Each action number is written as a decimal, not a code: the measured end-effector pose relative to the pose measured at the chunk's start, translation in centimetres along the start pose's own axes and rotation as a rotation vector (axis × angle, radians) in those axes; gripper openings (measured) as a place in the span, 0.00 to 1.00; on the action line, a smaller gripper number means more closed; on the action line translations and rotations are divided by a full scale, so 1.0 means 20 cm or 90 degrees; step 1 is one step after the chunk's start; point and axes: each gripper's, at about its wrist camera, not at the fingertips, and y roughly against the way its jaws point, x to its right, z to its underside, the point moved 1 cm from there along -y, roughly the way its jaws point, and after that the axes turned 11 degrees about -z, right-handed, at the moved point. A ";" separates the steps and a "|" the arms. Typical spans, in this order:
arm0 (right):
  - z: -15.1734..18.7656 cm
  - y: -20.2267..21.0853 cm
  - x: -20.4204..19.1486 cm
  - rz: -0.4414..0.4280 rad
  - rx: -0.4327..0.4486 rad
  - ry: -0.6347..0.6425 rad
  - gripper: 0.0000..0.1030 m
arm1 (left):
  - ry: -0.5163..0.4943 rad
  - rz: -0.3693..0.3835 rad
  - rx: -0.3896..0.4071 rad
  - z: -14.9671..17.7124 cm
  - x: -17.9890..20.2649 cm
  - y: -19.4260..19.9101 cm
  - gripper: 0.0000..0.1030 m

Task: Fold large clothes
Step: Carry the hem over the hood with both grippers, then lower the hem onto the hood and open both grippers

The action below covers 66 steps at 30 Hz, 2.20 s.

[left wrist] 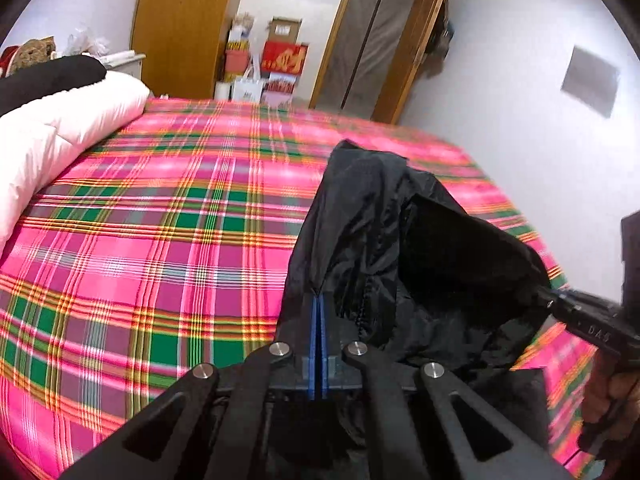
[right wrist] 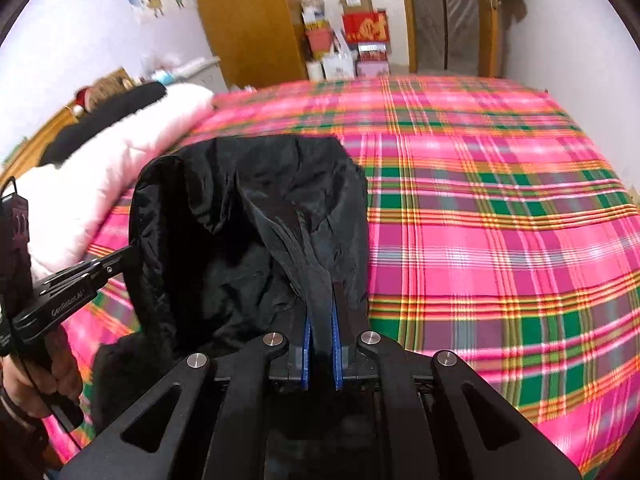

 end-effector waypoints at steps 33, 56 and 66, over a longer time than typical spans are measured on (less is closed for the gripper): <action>0.83 0.47 -0.24 -0.067 -0.027 -0.096 0.26 | 0.042 -0.017 -0.039 0.83 -0.29 0.87 0.02; 1.18 0.07 -0.24 -0.041 -0.140 -0.074 0.28 | 0.044 -0.020 -0.209 1.18 -0.15 0.39 0.03; 0.98 0.24 -0.17 0.005 -0.037 -0.081 0.28 | 0.040 0.017 -0.133 1.00 -0.07 0.56 0.04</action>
